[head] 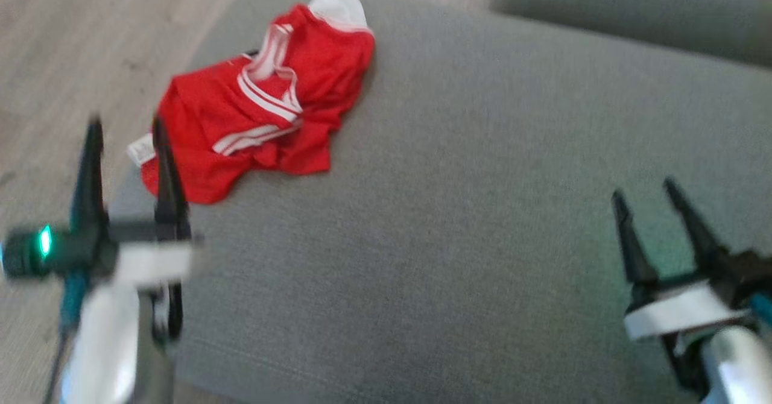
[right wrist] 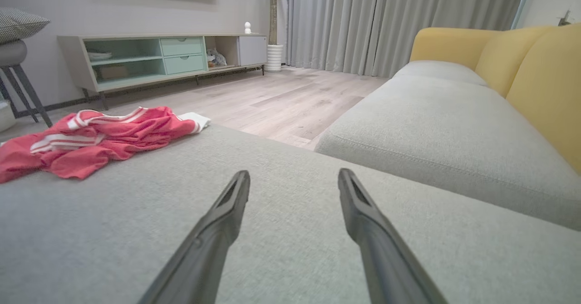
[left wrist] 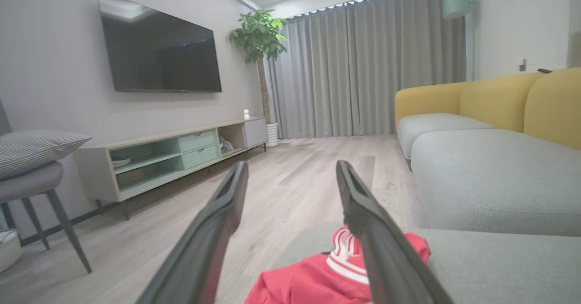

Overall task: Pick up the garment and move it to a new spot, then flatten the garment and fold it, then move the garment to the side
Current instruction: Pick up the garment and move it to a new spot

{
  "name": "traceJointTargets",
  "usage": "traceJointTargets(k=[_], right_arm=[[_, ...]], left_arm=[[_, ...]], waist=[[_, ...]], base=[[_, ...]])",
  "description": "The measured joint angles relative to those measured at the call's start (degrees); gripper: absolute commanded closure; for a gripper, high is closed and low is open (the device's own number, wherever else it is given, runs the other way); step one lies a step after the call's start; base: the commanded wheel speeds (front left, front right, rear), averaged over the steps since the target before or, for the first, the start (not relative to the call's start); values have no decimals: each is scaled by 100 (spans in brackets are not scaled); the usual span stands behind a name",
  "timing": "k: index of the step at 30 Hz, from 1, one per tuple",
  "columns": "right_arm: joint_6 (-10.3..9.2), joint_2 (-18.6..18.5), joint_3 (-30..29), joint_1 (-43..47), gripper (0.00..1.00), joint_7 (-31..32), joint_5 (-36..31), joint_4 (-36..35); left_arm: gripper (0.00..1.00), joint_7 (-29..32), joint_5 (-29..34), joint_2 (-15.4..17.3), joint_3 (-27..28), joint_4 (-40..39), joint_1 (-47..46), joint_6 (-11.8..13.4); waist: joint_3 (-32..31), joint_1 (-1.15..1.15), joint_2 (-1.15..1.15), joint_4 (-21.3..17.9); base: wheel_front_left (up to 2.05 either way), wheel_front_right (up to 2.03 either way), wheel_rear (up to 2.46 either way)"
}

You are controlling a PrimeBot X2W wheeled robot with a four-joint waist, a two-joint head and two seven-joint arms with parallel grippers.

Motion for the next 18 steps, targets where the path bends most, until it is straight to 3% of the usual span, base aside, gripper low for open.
traceJointTargets(k=[4, 9, 13, 18], right_arm=[[0, -482, 8, -464, 0, 0, -23, -145], [0, -1002, 47, -706, 0, 0, -22, -260], [0, -1211, 162, -926, 0, 0, -21, -337], [0, -1241, 211, -1133, 0, -1, -13, -387]], left_arm=[[0, 5, -88, 102, -76, 1074, -1520, -432], [0, 715, -365, 168, -205, 2930, -3383, -812], [0, 1451, -570, 257, -58, 4496, -4363, -814], [0, 2104, -786, 378, 129, 5893, -4453, -666]], waist=[[576, 1, 0, -105], [1256, 1, 0, -250], [1669, 2, 0, -434], [1882, -1, 0, -832]], base=[[0, 0, 0], [0, 0, 0], [0, 0, 0], [0, 0, 0]])
